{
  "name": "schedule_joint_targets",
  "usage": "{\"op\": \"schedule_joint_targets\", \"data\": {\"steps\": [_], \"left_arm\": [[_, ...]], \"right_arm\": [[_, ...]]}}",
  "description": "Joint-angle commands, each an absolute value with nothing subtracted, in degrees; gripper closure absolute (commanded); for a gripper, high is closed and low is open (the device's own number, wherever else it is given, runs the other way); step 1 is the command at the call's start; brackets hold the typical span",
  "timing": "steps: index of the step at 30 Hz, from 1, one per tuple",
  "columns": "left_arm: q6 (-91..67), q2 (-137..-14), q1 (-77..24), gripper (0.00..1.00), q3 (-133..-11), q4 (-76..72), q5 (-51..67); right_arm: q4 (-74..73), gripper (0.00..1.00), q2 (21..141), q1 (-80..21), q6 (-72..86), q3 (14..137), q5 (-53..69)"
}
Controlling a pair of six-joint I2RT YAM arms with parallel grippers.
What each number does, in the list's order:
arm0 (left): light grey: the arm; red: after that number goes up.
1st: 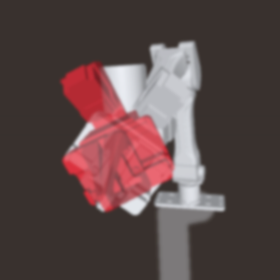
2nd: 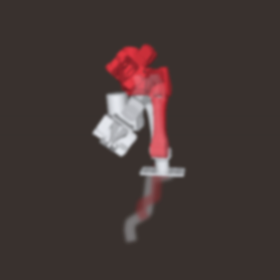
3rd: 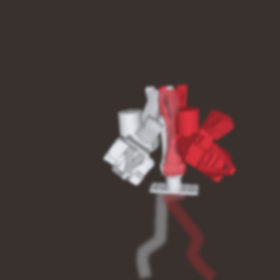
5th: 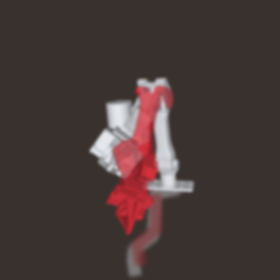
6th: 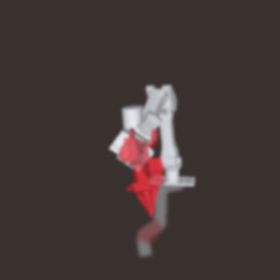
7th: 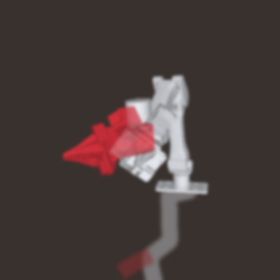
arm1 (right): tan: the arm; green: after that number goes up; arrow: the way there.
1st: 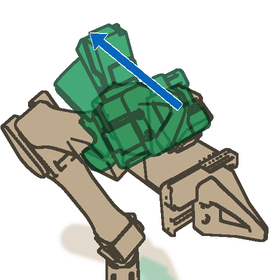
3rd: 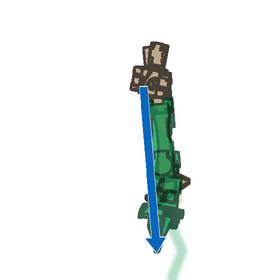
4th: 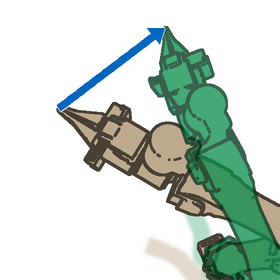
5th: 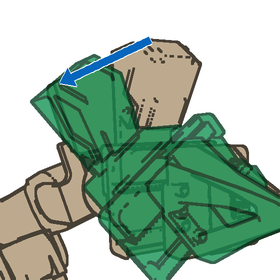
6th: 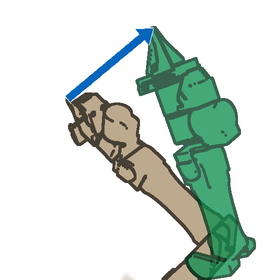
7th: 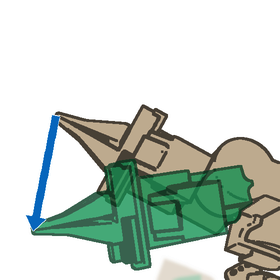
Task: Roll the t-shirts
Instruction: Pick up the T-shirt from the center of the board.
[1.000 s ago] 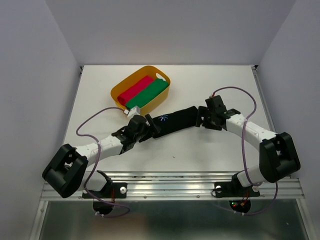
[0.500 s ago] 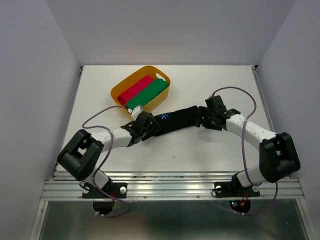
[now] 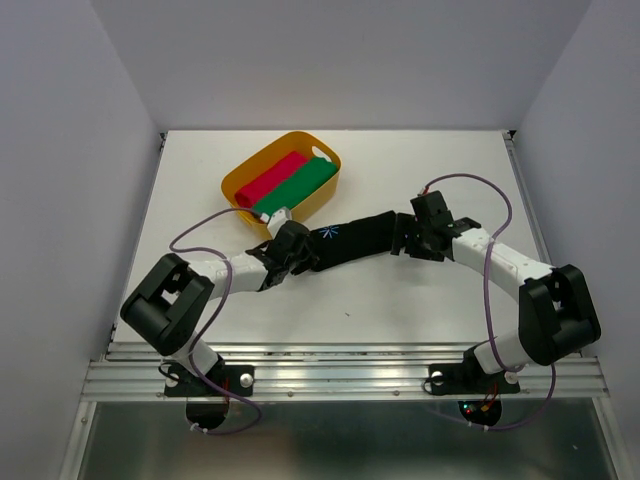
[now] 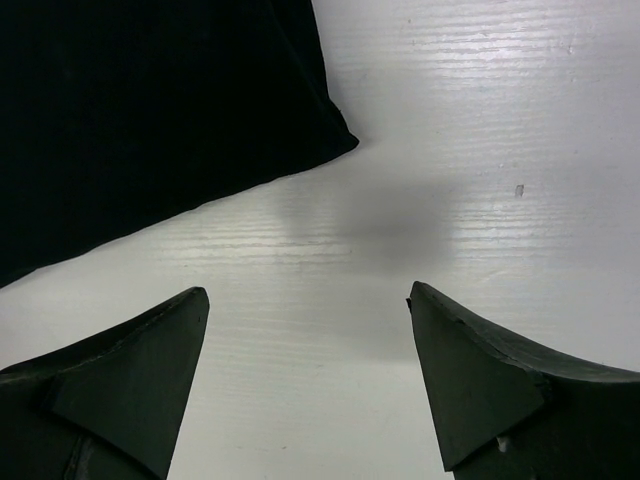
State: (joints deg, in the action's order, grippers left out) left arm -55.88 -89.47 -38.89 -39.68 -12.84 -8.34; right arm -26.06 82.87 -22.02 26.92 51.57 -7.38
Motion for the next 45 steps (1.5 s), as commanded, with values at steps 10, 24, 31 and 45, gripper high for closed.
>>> {"op": "schedule_joint_targets", "data": {"steps": [10, 24, 31, 45], "left_arm": [[-43.9, -79.3, -38.4, 1.00, -37.4, -0.2, -7.5], [-45.9, -74.9, -37.4, 0.10, -34.1, 6.1, -3.8], [-48.4, -73.1, -35.2, 0.14, -30.9, 0.4, -5.2], [-52.6, -81.6, -35.1, 0.32, -30.1, -12.7, -1.5]], "right_arm": [[-25.8, 0.12, 82.7, -18.4, 26.5, 56.1, 3.2], [-25.0, 0.12, 84.5, -17.8, 27.1, 56.2, 4.3], [-25.0, 0.12, 84.0, -17.8, 27.0, 55.5, 4.3], [-25.0, 0.12, 83.9, -17.8, 26.3, 55.2, 5.4]]}}
